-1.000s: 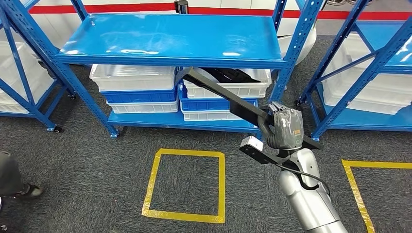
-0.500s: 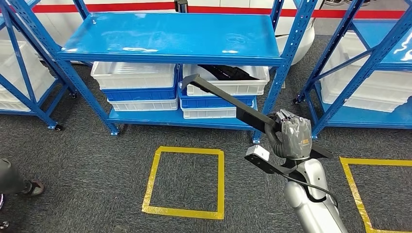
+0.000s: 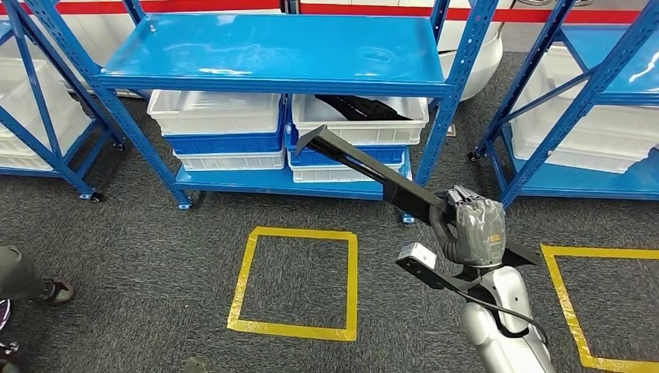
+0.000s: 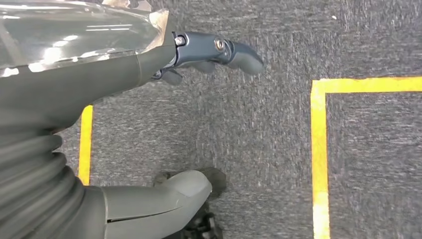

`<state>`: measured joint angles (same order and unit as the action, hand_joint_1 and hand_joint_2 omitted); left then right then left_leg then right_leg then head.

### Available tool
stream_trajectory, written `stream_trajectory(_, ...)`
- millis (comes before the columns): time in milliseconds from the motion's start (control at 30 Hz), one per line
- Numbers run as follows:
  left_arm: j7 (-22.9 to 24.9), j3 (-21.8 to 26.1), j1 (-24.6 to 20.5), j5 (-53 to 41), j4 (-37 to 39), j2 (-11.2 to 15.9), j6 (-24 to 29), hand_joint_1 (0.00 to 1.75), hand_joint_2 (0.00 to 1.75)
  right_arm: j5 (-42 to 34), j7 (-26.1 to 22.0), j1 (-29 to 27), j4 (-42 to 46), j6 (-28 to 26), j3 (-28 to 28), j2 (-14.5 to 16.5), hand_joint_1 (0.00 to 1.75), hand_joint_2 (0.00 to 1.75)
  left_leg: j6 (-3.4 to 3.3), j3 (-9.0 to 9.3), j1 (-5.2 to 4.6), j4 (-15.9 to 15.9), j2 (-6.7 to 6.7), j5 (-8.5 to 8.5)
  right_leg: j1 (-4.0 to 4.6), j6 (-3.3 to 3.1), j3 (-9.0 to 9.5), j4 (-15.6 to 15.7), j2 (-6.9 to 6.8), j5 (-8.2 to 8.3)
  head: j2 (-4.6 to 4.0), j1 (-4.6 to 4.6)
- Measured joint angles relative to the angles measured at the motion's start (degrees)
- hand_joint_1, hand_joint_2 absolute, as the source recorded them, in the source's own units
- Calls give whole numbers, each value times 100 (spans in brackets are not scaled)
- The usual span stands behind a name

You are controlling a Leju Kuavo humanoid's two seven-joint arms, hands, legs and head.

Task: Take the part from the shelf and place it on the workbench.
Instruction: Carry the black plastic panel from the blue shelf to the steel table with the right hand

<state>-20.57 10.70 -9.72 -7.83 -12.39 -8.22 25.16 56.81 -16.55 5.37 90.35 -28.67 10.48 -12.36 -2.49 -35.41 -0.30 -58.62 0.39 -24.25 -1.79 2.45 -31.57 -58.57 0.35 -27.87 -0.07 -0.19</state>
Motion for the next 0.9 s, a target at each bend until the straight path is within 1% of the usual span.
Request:
stream_trajectory(33, -1, 0, 4, 1, 0, 4, 0, 0, 175, 5, 0, -7, 2, 12, 2, 8, 168, 175, 24, -24, 14, -40, -5, -37, -11, -41, -18, -1, 0, 25, 0, 0)
stream_trajectory(67, -3, 1, 5, 1, 0, 8, 0, 0, 175, 8, 0, -8, 2, 22, 3, 15, 168, 175, 54, -74, 29, -152, -11, -139, -24, -80, -37, 0, -1, 49, 0, -1)
stream_trajectory(100, -4, 2, 4, 2, 0, 11, 0, 0, 175, 10, 0, -7, 3, 28, 3, 23, 168, 175, 90, -165, 44, -377, -17, -314, -33, -120, -60, 3, -3, 73, -1, -3)
stream_trajectory(167, -7, 4, 8, 7, 0, 13, 0, 0, 175, 10, 0, -11, 3, 28, 4, 40, 168, 175, 146, -458, 65, -1125, -24, -762, -15, -181, -124, 0, -9, 115, -1, -4)
stream_trajectory(200, -7, 7, 13, 9, 0, 14, 1, 0, 175, 12, -1, -16, 3, 28, 4, 52, 168, 175, 155, -584, 74, -1466, -24, -916, -2, -203, -160, -1, -11, 138, -1, -4)
stream_trajectory(233, -8, 8, 20, 11, 0, 16, 2, 0, 175, 17, -2, -21, 2, 28, 5, 66, 168, 175, 149, -628, 79, -1639, -25, -971, 12, -214, -192, -2, -12, 160, 0, -4)
stream_trajectory(267, -8, 10, 26, 13, 0, 18, 3, 0, 175, 26, -5, -24, 2, 28, 6, 78, 168, 175, 127, -544, 82, -1561, -26, -908, 26, -219, -215, -2, -11, 180, 0, -5)
stream_trajectory(300, -9, 11, 30, 15, 0, 20, 7, 0, 175, 39, -8, -24, 1, 28, 6, 91, 168, 175, 90, -345, 77, -1263, -30, -765, 41, -214, -230, -1, -7, 197, 0, -5)
stream_trajectory(333, -9, 11, 31, 17, 0, 22, 10, 0, 175, 52, -11, -20, 1, 28, 6, 103, 168, 175, 35, -75, 66, -828, -39, -604, 55, -209, -237, 0, -5, 213, 0, -4)
stream_trajectory(367, -10, 12, 28, 18, 0, 30, 13, 0, 175, 62, -15, -16, 1, 28, 6, 116, 168, 175, -11, 160, 53, -442, -39, -491, 66, -196, -240, 7, -5, 233, 0, 1)
stream_trajectory(400, -15, 12, 26, 18, 0, 37, 20, 0, 175, 70, -19, -5, 0, 28, 6, 127, 168, 175, -57, 315, 33, -167, -43, -416, 66, -177, -244, 14, -7, 251, 0, 6)
stream_trajectory(433, -20, 12, 27, 19, 0, 43, 25, 0, 175, 76, -25, 4, -1, 28, 7, 139, 168, 175, -90, 383, 10, -29, -44, -389, 61, -152, -249, 21, -13, 273, 0, 4)
stream_trajectory(467, -25, 12, 30, 21, 0, 49, 30, 0, 175, 81, -32, 12, -2, 28, 7, 151, 168, 175, -111, 375, -10, -11, -40, -378, 52, -114, -253, 39, -19, 298, 0, 2)
stream_trajectory(500, -30, 13, 35, 23, 0, 50, 35, 0, 175, 87, -39, 22, -3, 28, 8, 162, 168, 175, -145, 372, -29, 31, -42, -332, 53, -72, -254, 64, -23, 327, 0, -5)
stream_trajectory(533, -31, 13, 37, 26, 0, 51, 37, 0, 175, 90, -46, 27, -4, 28, 7, 172, 168, 175, -162, 387, -21, 97, -31, -276, 61, -40, -269, 65, -28, 334, 0, -9)
stream_trajectory(567, -34, 14, 39, 28, 0, 52, 40, 0, 175, 90, -50, 36, -6, 28, 6, 178, 168, 175, -185, 401, -12, 176, -21, -210, 74, -28, -308, 15, -30, 292, -1, -4)
stream_trajectory(600, -37, 15, 38, 28, 0, 53, 44, 0, 175, 89, -54, 50, -8, 28, 4, 183, 168, 175, -205, 405, 1, 251, -10, -143, 86, -38, -387, -140, -32, 185, -1, 2)
stream_trajectory(633, -38, 16, 38, 28, 0, 53, 45, 0, 175, 87, -55, 62, -12, 28, 2, 185, 168, 175, -210, 391, 12, 299, 0, -88, 86, -67, -517, -428, -34, 11, -1, 9)
stream_trajectory(667, -39, 16, 42, 28, 0, 50, 45, 0, 175, 85, -55, 71, -18, 28, 1, 187, 168, 175, -221, 351, 5, 310, 2, -54, 79, -86, -673, -807, -33, -191, 0, 12)
stream_trajectory(700, -39, 16, 49, 27, 0, 48, 42, 0, 175, 85, -55, 75, -29, 28, 1, 190, 168, 175, -219, 304, 1, 305, 5, -26, 67, -81, -814, -1184, -33, -361, 0, 14)
stream_trajectory(733, -39, 16, 58, 27, 0, 45, 38, 0, 175, 85, -55, 75, -40, 28, 1, 193, 168, 175, -206, 261, -2, 297, 8, -2, 57, -52, -891, -1435, -33, -463, -1, 14)
stream_trajectory(767, -39, 16, 66, 27, 0, 41, 37, 0, 175, 86, -55, 74, -51, 28, 1, 197, 168, 175, -194, 222, -3, 283, 9, 18, 44, -2, -857, -1476, -34, -477, -1, 14)
stream_trajectory(800, -39, 16, 71, 26, 0, 39, 36, 0, 175, 86, -55, 76, -59, 28, 1, 200, 168, 175, -181, 186, 0, 255, 9, 30, 29, 64, -681, -1239, -36, -392, 0, 14)
stream_trajectory(833, -39, 17, 73, 26, 0, 36, 34, 0, 175, 87, -55, 81, -62, 28, 1, 203, 168, 175, -165, 151, 5, 211, 9, 31, 10, 125, -417, -821, -41, -264, 0, 15)
stream_trajectory(867, -39, 17, 72, 25, -1, 34, 32, 0, 175, 88, -56, 87, -66, 28, 2, 206, 168, 175, -143, 112, 0, 159, 8, 26, 5, 152, -176, -428, -41, -169, 0, 15)
stream_trajectory(900, -39, 17, 70, 22, -1, 33, 31, 0, 175, 90, -58, 92, -67, 28, 1, 209, 168, 175, -120, 70, -10, 98, 7, 20, 9, 146, -3, -111, -35, -88, 0, 15)
